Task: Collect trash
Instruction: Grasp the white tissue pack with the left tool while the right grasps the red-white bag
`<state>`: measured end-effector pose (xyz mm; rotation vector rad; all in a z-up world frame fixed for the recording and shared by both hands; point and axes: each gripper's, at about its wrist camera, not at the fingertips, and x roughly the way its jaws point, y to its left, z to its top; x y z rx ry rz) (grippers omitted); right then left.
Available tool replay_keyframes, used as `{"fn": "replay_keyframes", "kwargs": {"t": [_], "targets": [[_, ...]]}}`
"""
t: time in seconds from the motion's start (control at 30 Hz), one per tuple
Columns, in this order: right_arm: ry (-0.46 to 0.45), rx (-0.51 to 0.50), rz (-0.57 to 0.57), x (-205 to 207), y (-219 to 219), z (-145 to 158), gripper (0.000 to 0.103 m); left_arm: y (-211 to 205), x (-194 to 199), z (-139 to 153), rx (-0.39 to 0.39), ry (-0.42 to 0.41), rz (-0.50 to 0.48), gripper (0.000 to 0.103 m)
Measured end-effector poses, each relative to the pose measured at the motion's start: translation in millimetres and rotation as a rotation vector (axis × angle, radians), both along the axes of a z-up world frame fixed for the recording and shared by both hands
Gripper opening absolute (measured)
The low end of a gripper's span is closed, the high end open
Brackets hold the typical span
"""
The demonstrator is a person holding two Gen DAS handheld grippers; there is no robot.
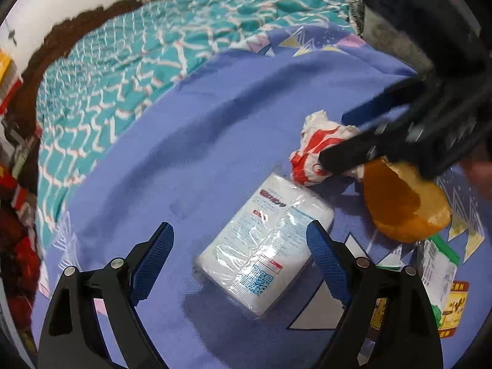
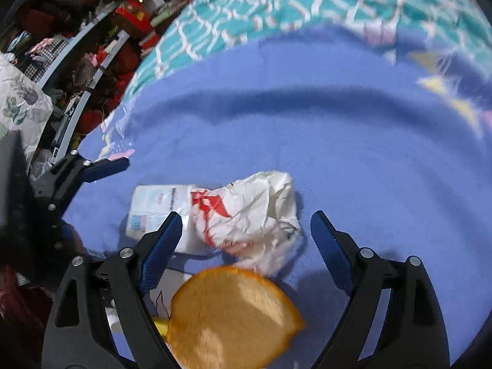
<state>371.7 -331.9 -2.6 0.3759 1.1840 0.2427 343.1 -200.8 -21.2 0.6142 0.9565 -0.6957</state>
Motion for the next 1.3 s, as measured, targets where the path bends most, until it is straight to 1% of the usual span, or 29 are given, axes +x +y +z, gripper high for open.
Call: {"fn": "replay_keyframes", "kwargs": {"t": [0.07, 0.1, 0.17, 0.27, 0.3, 0.37, 0.43, 0.5, 0.57, 0.6, 0.67, 0.7, 0.73, 0.83, 0.9, 1.03, 1.3], "targets": [[0.033, 0.041, 0.005, 4, 4, -14, 0.082, -3, 3, -1, 0.014, -0.005, 0.004, 0.091], [0.023, 0.042, -0.006, 3, 6, -16, 0.08, -5, 3, -2, 0.023, -0.005, -0.003, 0.092], [0.0, 0.032, -0.01, 0, 10, -15, 0.07, -10, 5, -2, 0.036, 0.01, -0.02, 0.092], [-0.021, 0.014, -0.027, -3, 10, -11, 0.062, -15, 2, 1, 0.036, 0.057, -0.052, 0.092], [-0.024, 0.011, -0.035, -4, 8, -10, 0.061, -18, -3, 2, 0.037, 0.057, -0.079, 0.092], [-0.034, 0.0, -0.053, -6, 3, -7, 0.058, -21, -16, 3, 0.047, 0.02, -0.134, 0.092], [-0.039, -0.011, -0.065, -6, -1, -7, 0.058, -28, -28, -2, 0.081, -0.007, -0.191, 0.092], [-0.039, 0.003, -0.071, -6, -5, -9, 0.058, -33, -29, -12, 0.118, -0.005, -0.2, 0.09], [-0.048, -0.004, -0.066, -6, -4, -10, 0.058, -35, -26, -21, 0.141, 0.012, -0.19, 0.088], [-0.054, -0.013, -0.06, -6, -2, -11, 0.058, -35, -22, -24, 0.157, 0.011, -0.176, 0.086], [-0.072, -0.042, -0.042, -6, 3, -11, 0.059, -31, -12, -25, 0.155, 0.016, -0.127, 0.078], [-0.078, -0.051, -0.036, -7, 5, -12, 0.059, -29, -5, -26, 0.156, 0.022, -0.094, 0.071], [-0.084, -0.06, -0.028, -7, 6, -13, 0.059, -27, -3, -26, 0.145, 0.038, -0.086, 0.069], [-0.089, -0.087, -0.009, -6, 10, -14, 0.059, -28, -9, -26, 0.156, 0.003, -0.101, 0.064], [-0.099, -0.123, 0.007, -6, 15, -13, 0.059, -29, -12, -25, 0.162, -0.012, -0.106, 0.062], [-0.118, -0.191, 0.029, -8, 24, -12, 0.058, -29, -13, -24, 0.157, -0.016, -0.103, 0.06], [-0.135, -0.253, 0.051, -10, 31, -12, 0.058, -30, -14, -25, 0.158, -0.024, -0.103, 0.06]]}}
